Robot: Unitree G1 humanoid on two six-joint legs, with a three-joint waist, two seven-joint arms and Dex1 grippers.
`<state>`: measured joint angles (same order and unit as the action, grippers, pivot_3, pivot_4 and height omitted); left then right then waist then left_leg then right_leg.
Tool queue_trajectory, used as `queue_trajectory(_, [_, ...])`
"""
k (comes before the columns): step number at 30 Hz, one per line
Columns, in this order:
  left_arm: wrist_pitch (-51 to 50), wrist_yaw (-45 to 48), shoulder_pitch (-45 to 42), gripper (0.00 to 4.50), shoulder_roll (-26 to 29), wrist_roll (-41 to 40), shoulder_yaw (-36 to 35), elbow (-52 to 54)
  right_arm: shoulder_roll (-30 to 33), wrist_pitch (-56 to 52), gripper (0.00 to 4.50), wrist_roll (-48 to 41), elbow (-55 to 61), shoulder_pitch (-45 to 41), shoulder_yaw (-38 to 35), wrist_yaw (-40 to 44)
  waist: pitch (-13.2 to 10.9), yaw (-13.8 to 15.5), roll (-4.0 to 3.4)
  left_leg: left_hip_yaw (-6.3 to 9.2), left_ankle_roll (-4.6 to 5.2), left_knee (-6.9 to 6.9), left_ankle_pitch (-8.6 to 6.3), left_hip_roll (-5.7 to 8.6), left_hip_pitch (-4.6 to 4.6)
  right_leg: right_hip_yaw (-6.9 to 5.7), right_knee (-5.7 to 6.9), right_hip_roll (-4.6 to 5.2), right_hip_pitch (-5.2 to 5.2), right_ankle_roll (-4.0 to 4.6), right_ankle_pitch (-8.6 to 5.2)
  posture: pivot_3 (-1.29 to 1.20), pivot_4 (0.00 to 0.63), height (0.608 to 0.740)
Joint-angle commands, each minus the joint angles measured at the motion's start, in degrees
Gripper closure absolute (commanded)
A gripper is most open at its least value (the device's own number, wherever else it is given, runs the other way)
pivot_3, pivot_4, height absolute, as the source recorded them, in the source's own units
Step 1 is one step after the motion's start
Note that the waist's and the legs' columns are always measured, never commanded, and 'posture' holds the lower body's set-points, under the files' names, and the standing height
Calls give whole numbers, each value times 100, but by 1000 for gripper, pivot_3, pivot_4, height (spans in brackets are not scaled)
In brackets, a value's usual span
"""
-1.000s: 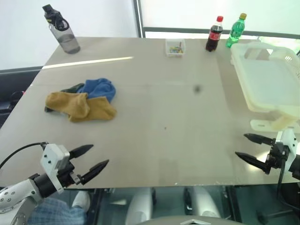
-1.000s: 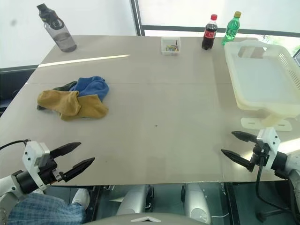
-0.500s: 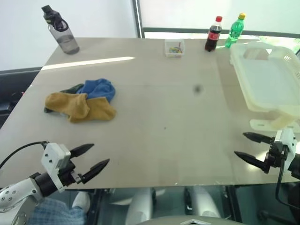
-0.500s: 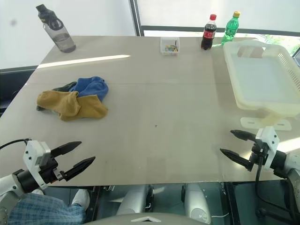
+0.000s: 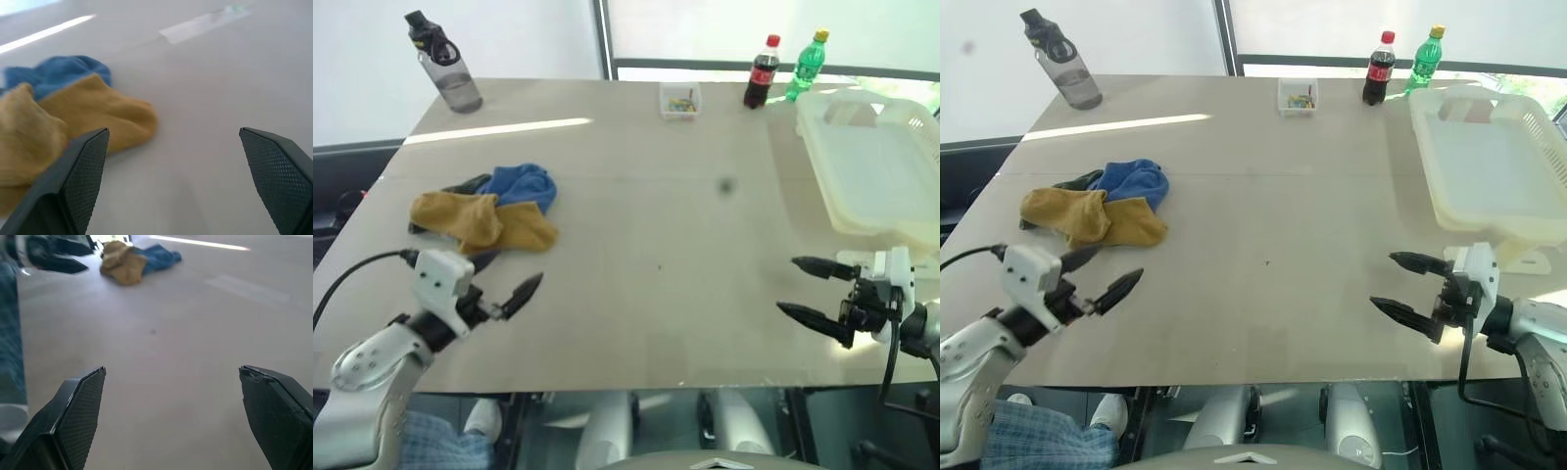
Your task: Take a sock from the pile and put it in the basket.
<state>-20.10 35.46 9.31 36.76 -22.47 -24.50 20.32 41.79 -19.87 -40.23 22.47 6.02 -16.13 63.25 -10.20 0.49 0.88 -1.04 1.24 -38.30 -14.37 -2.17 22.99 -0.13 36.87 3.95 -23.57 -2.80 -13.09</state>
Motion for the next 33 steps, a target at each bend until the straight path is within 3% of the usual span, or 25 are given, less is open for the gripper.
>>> queue_trajectory(1, [-203, -600, -381, 0, -3, 442, 148, -303, 52, -142, 46, -317, 530, -79, -42, -88, 0, 7, 3, -1, 0, 0, 0, 0, 0, 0, 0, 0, 0, 0, 0, 0, 150, 740])
queue_trajectory(14, [293, -1520, -1330, 0, -265, 1285, 468, -1573, 87, -195, 46, -335, 693, -140, -20, -183, 6, 28, 24, -2, 0, 0, 0, 0, -1, 2, 1, -1, 1, 1, 4, 0, 150, 740])
queue_trajectory(18, [309, -1546, -1662, 0, -552, 991, 373, -1681, 88, -101, 46, -195, 600, -121, 25, -143, 7, 31, 26, -3, 0, 0, 0, 0, 1, 2, 1, 0, 0, 0, 5, 0, 150, 740])
queue_trajectory(28, [577, -1681, -1905, 0, -622, 1244, 436, -2286, 23, -5, 46, -53, 465, -23, -49, -163, 9, 25, 30, -4, -1, -1, 1, 1, -1, 4, 2, -1, 1, -27, 21, 0, 150, 740])
queue_trajectory(31, [598, -1707, -1949, 605, -632, 1247, 432, -2337, 22, 52, 0, -25, 436, 41, -57, -155, 9, 32, 30, -4, -1, -2, 1, 2, 0, 4, 2, 0, 2, -27, 21, 0, 150, 740])
queue_trajectory(33, [584, -1705, -1955, 1360, -632, 1220, 422, -2337, 10, 80, 0, -12, 434, 64, -42, -161, 9, 30, 30, -4, -1, -2, 1, 2, -1, 4, 2, 0, 2, -27, 21, 0, 150, 740])
